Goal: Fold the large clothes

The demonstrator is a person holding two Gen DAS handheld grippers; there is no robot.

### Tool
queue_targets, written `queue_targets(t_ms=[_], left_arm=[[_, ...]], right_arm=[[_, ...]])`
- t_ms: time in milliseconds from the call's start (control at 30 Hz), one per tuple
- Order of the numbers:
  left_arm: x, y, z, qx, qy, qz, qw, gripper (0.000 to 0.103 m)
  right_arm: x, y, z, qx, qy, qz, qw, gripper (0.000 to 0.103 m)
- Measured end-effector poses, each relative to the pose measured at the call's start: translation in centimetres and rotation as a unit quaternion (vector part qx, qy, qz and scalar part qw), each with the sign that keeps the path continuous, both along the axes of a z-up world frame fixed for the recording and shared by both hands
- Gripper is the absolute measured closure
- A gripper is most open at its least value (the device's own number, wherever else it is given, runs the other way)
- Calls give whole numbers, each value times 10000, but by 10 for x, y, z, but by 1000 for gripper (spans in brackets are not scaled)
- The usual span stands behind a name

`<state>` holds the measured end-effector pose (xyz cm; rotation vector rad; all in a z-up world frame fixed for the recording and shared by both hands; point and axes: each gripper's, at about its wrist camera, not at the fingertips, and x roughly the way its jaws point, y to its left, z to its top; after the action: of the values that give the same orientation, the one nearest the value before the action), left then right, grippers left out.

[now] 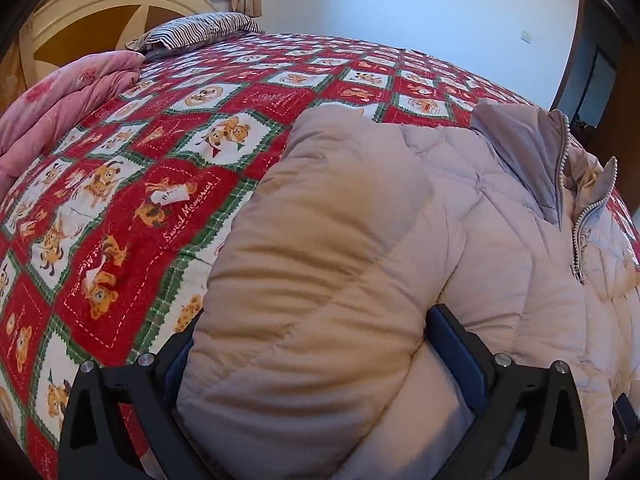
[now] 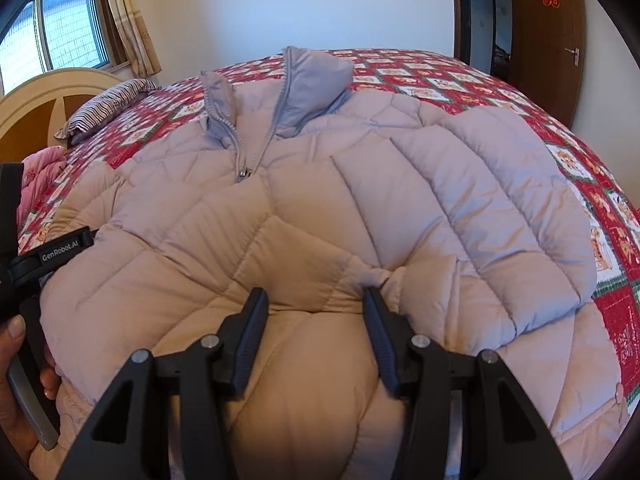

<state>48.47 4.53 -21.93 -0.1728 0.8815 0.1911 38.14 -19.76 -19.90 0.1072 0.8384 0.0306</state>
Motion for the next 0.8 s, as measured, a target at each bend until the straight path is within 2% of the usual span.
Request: queue_targets(t_ms=[267, 367, 467, 567, 667, 800], left_arm=[[-4, -1, 8, 173, -42, 37, 9998, 1], [-15, 1, 31, 418, -107, 82, 9990, 1], [-26, 8, 69, 303, -503, -34, 9983, 1], [-19, 7, 97, 431, -815, -190, 9956, 1], [1, 5, 99, 699, -848, -151, 9938, 1], [35, 6, 77, 853, -471, -36, 9952, 1]], right_arm=[[0, 5, -1, -179, 3, -11, 9998, 50], [-1, 4, 3, -145, 18, 52, 9999, 50], [-9, 0, 21, -5, -60, 308, 9995, 47], [-17, -9, 46, -87, -436, 516, 9977, 42], [-12, -34, 68, -223, -726, 371, 9964, 41], [13, -90, 78, -414, -838, -374, 9949, 41]])
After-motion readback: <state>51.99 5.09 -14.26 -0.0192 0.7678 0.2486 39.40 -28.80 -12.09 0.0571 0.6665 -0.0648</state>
